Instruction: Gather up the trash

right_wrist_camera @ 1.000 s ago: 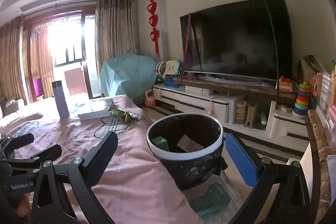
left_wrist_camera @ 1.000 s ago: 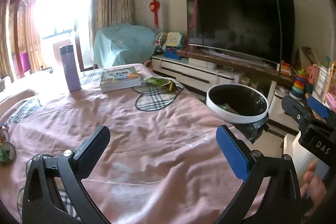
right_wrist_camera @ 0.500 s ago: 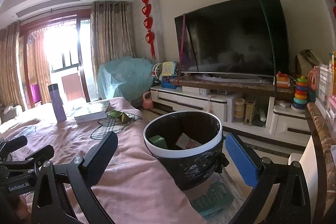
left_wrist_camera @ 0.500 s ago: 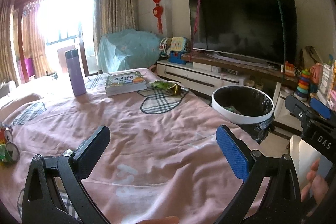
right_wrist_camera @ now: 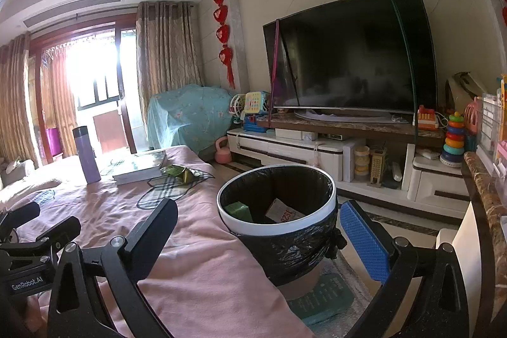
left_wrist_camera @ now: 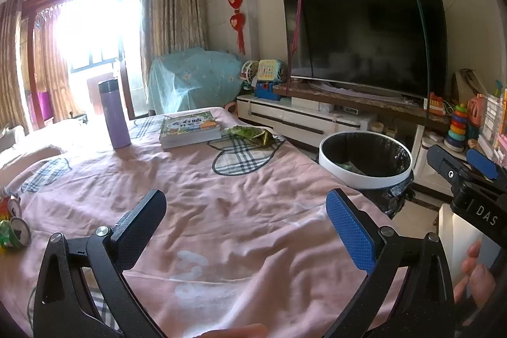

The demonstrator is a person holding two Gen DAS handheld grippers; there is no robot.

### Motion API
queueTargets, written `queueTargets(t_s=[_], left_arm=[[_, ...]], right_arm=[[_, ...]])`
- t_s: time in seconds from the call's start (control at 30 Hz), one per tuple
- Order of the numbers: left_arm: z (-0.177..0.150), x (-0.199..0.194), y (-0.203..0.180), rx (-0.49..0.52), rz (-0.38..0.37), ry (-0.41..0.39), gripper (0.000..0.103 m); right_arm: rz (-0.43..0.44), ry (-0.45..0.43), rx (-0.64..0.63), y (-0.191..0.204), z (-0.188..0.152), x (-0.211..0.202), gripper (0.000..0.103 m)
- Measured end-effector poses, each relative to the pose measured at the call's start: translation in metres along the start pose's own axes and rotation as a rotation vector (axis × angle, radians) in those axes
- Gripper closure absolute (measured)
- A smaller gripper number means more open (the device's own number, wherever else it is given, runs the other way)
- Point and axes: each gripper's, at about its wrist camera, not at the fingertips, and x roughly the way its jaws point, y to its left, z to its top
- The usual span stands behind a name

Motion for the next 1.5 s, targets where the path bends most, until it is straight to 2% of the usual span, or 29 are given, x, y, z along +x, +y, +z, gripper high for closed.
queueTargets(t_s=[1.5], left_arm=[[0.0016,-0.0041,-0.0007,0.002,0.007,-0.007,0.000]], right_arm=[[0.010,-0.004,-0.002,0.0042,0.0017,-0.0033,0.000]])
